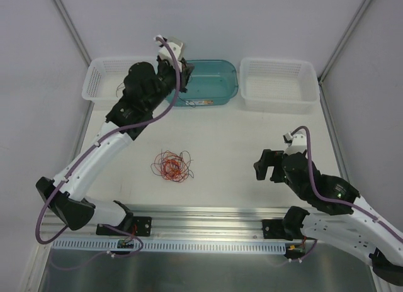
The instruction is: Untangle the cables
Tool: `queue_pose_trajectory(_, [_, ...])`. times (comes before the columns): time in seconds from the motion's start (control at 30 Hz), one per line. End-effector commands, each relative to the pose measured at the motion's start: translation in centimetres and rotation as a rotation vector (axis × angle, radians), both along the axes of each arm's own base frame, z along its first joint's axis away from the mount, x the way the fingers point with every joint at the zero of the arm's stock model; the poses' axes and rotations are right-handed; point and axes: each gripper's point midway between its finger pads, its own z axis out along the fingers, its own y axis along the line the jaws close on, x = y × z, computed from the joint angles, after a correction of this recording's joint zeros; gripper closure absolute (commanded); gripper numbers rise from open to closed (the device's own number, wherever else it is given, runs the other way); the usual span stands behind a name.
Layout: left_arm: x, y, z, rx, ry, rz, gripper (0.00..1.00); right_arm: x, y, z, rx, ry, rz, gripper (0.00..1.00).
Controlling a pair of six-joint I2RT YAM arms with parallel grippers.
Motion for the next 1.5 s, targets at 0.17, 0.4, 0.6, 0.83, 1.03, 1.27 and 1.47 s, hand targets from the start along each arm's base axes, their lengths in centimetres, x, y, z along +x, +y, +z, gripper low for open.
queue_pose_trajectory(0.17, [10.1, 12.8, 2.9, -0.016, 0.008, 0.416, 1.0, -0.4, 1.6, -0.2, 0.073, -0.015, 0.075, 0.01])
queue_pose_trajectory(0.4, [18.5, 20.0, 0.5, -0.02, 0.052, 0.569, 1.0, -0.5, 2.3, -0.9, 0.032, 0.014, 0.115, 0.01])
queue_pose_trajectory(0.6, [25.0, 25.0, -4.6, -0.029, 0.122, 0.632, 1.0, -0.3, 3.7, -1.3, 0.029, 0.045, 0.151, 0.01])
queue_pose_trajectory(0.83, [29.7, 29.0, -14.9, -0.072, 0.3, 0.68, 0.93, 0.0, 4.9, -2.7, -0.01, 0.097, 0.165, 0.0])
queue_pose_trajectory(1.03, [28.7, 29.0, -17.6, -0.142, 0.398, 0.632, 0.29, -0.1, 5.5, -2.9, 0.0, 0.115, 0.182, 0.0])
queue_pose_trajectory(1.27, [23.5, 26.5, -11.8, -0.258, 0.383, 0.556, 0.01, -0.7, 5.8, -3.3, 0.009, 0.131, 0.198, 0.0])
queue_pose_trajectory(1.47, [15.7, 22.3, -11.1, -0.27, 0.424, 0.489, 0.01, -0.7, 7.2, -3.3, -0.003, 0.151, 0.241, 0.0])
